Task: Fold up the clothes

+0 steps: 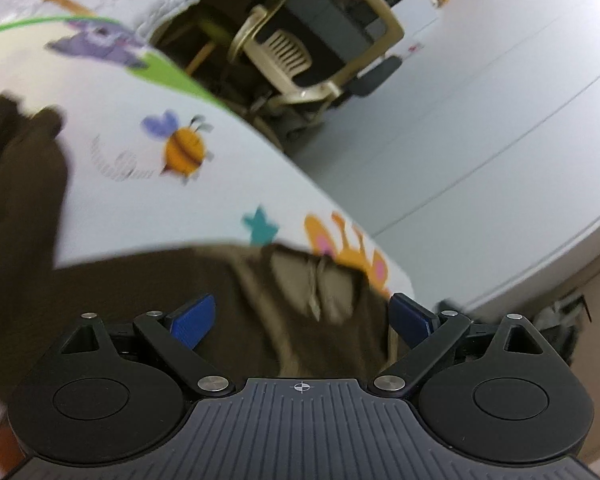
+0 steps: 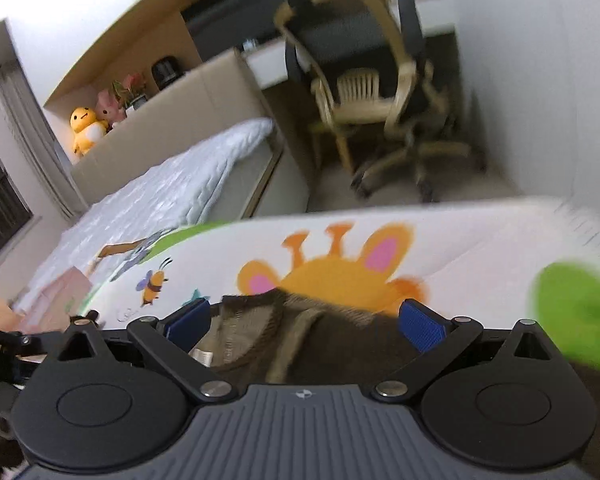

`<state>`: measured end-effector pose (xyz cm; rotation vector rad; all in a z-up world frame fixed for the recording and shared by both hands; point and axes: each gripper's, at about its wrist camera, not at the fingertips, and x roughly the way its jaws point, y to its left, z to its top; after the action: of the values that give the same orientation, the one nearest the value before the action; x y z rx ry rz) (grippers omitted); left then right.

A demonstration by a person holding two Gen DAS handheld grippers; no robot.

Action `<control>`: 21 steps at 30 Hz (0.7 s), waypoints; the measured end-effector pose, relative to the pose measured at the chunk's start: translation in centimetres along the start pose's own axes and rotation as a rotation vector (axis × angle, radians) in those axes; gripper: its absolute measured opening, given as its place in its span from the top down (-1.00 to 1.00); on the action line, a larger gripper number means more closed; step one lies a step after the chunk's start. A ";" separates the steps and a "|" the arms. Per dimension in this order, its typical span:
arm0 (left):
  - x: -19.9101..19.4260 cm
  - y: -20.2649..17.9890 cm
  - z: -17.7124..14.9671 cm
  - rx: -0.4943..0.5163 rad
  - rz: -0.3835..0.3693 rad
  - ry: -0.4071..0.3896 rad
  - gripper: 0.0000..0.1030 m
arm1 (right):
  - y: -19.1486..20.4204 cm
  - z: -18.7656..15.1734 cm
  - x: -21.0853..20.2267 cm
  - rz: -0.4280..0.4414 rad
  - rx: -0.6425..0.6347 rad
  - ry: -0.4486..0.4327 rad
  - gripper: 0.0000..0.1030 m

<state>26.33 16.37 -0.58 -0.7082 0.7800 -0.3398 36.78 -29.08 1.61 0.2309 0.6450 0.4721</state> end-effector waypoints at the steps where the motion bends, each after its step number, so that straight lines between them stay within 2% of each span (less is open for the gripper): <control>1: -0.9 -0.2 -0.9 0.030 0.011 0.006 -0.88 | -0.5 -0.1 -1.9 -0.032 -0.029 -0.019 -0.95; 4: -3.0 -1.3 -3.5 0.133 0.050 0.023 -0.90 | -2.2 -0.6 -7.5 -0.127 -0.112 -0.076 -0.96; 7: -4.1 -2.8 -5.9 0.219 0.062 0.028 -0.91 | -6.2 -2.2 -13.0 -0.222 -0.045 -0.110 -0.99; 10: -4.9 -4.1 -7.6 0.264 0.061 -0.004 -0.93 | -11.8 -4.9 -18.0 -0.281 0.178 -0.116 -0.99; 12: -5.2 -4.5 -8.3 0.256 0.040 -0.012 -0.93 | -14.8 -7.4 -20.2 -0.278 0.342 -0.114 -0.99; 14: -5.5 -4.8 -8.7 0.240 0.001 -0.002 -0.94 | -16.8 -9.8 -21.2 -0.272 0.465 -0.105 -0.99; 17: -6.1 -6.0 -9.4 0.265 -0.026 -0.002 -0.94 | -19.2 -12.8 -20.7 -0.265 0.604 -0.091 -0.84; 21: -6.9 -7.3 -10.0 0.299 -0.034 -0.015 -0.95 | -20.4 -14.2 -17.1 -0.211 0.686 -0.069 -0.78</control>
<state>14.12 10.21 3.11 -0.4425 0.6852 -0.4707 23.15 -54.34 -7.67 0.8151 0.7388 0.0231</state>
